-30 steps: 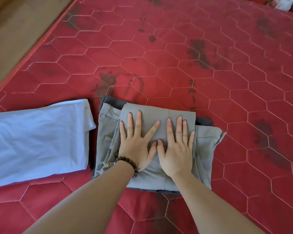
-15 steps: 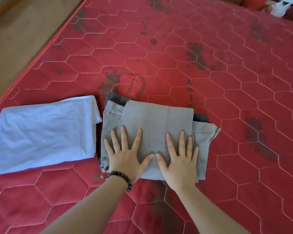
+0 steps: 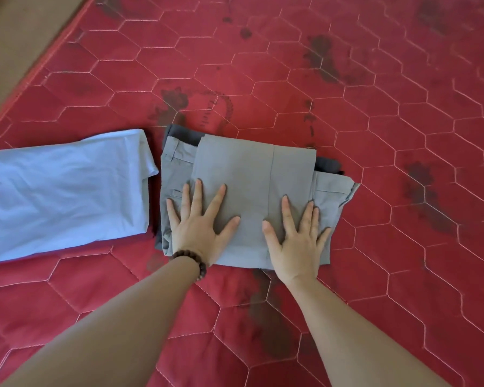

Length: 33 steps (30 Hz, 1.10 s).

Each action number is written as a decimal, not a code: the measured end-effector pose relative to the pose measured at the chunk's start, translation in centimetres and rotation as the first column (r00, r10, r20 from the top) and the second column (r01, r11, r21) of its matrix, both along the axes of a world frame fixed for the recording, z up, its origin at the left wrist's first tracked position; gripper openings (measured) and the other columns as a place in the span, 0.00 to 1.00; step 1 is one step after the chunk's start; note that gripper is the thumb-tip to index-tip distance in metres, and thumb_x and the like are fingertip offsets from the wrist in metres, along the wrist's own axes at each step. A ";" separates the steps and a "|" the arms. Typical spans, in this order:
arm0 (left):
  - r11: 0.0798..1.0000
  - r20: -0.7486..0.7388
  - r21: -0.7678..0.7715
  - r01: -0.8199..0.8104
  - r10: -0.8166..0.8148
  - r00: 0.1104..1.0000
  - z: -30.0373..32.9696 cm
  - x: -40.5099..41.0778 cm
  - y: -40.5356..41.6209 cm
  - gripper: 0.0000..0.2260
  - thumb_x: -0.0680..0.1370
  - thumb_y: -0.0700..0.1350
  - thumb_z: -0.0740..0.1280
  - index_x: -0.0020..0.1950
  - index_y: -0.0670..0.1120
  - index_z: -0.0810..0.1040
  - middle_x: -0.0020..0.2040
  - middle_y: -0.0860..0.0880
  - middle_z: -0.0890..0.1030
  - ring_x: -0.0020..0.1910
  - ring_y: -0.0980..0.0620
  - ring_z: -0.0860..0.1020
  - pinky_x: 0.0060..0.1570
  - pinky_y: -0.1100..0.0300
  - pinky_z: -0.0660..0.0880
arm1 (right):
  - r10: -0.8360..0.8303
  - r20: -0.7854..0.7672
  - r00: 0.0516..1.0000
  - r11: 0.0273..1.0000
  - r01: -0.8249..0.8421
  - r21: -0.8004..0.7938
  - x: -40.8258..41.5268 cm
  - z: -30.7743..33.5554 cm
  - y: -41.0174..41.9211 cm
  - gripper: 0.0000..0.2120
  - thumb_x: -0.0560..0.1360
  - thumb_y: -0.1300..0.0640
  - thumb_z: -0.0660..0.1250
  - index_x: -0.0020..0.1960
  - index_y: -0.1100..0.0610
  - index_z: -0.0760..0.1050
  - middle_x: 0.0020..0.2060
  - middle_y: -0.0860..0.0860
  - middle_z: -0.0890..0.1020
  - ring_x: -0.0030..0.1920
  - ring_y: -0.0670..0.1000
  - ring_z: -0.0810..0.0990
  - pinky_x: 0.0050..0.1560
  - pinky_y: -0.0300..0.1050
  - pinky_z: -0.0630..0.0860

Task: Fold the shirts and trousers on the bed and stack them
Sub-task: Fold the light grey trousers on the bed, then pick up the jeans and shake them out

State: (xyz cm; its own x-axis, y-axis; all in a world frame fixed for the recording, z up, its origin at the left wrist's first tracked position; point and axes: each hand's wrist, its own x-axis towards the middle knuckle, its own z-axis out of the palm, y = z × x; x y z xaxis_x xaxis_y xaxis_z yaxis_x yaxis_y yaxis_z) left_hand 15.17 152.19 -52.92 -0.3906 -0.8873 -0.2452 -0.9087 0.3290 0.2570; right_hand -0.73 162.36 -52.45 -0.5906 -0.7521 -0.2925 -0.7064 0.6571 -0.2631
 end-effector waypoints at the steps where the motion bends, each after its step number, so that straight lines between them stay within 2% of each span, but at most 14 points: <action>1: 0.999 0.014 0.035 0.001 -0.001 1.000 0.2 -0.1 -0.2 0.31 0.74 0.72 0.43 0.75 0.67 0.39 0.79 0.51 0.39 0.77 0.48 0.35 0.72 0.40 0.32 | 0.017 0.038 0.999 0.999 -0.018 0.031 -0.2 0.4 -0.2 0.34 0.71 0.26 0.36 0.75 0.34 0.37 0.78 0.56 0.40 0.77 0.54 0.36 0.73 0.62 0.33; 3: 0.992 0.076 0.126 0.017 -0.026 0.997 1.0 -0.3 -0.8 0.31 0.75 0.71 0.43 0.75 0.66 0.37 0.78 0.51 0.37 0.77 0.48 0.35 0.72 0.41 0.32 | 0.058 0.123 0.991 0.991 -0.072 0.109 -1.1 1.4 -0.4 0.33 0.73 0.27 0.39 0.75 0.35 0.35 0.77 0.55 0.37 0.77 0.54 0.35 0.73 0.62 0.33; 5: 0.974 0.130 0.224 0.025 -0.055 0.990 2.5 -0.2 -1.0 0.30 0.77 0.69 0.45 0.76 0.63 0.38 0.79 0.50 0.38 0.77 0.48 0.37 0.74 0.41 0.38 | 0.119 0.190 0.974 0.974 -0.152 0.170 -2.3 2.8 0.0 0.31 0.77 0.32 0.43 0.76 0.37 0.36 0.77 0.55 0.37 0.77 0.53 0.35 0.74 0.61 0.36; 7: 0.961 0.142 0.275 0.022 -0.063 0.988 4.8 -0.1 -0.1 0.30 0.78 0.66 0.47 0.77 0.61 0.39 0.79 0.50 0.41 0.78 0.49 0.40 0.75 0.41 0.44 | 0.160 0.224 0.961 0.967 -0.199 0.162 -3.6 4.7 1.3 0.29 0.80 0.36 0.44 0.77 0.41 0.37 0.78 0.53 0.39 0.77 0.51 0.37 0.76 0.58 0.39; 13: 0.991 0.107 0.130 0.036 -0.050 0.993 16.0 -1.3 7.5 0.30 0.80 0.61 0.49 0.78 0.56 0.41 0.80 0.48 0.47 0.78 0.49 0.44 0.75 0.44 0.45 | 0.116 0.216 0.970 0.992 -0.124 0.025 -5.1 14.3 8.3 0.26 0.83 0.44 0.45 0.79 0.48 0.47 0.79 0.53 0.48 0.78 0.52 0.49 0.75 0.56 0.46; 17: 0.994 0.084 0.106 0.015 -0.024 0.996 24.7 -2.7 14.8 0.30 0.80 0.61 0.50 0.79 0.51 0.46 0.79 0.47 0.52 0.78 0.48 0.48 0.75 0.45 0.48 | 0.090 0.217 0.972 0.995 -0.076 -0.071 -5.9 23.0 15.0 0.24 0.83 0.46 0.47 0.78 0.51 0.54 0.78 0.52 0.54 0.78 0.51 0.51 0.76 0.55 0.47; 21: 0.999 0.031 0.030 0.012 -0.013 0.999 31.9 -4.7 23.4 0.30 0.80 0.60 0.51 0.79 0.49 0.51 0.78 0.47 0.56 0.78 0.49 0.49 0.75 0.46 0.49 | 0.169 0.104 0.980 0.980 -0.155 -0.127 -6.3 30.6 22.8 0.24 0.84 0.48 0.48 0.77 0.53 0.56 0.77 0.53 0.57 0.77 0.52 0.52 0.76 0.54 0.49; 27: 0.996 -0.031 -0.002 0.087 -0.087 0.996 36.7 -8.5 35.1 0.30 0.80 0.60 0.51 0.78 0.48 0.54 0.78 0.48 0.59 0.78 0.50 0.51 0.76 0.46 0.48 | 0.180 0.071 0.981 0.977 -0.170 -0.127 -7.1 35.6 34.2 0.23 0.83 0.48 0.50 0.77 0.52 0.57 0.77 0.53 0.57 0.78 0.51 0.51 0.76 0.53 0.48; 33: 0.990 -0.036 0.018 0.140 -0.139 0.990 39.1 -10.9 40.6 0.30 0.79 0.61 0.51 0.79 0.50 0.52 0.78 0.49 0.57 0.78 0.51 0.50 0.75 0.45 0.49 | 0.072 0.061 0.995 0.990 -0.065 -0.122 -10.1 37.1 42.3 0.23 0.83 0.48 0.52 0.76 0.52 0.60 0.77 0.53 0.58 0.77 0.52 0.52 0.76 0.54 0.50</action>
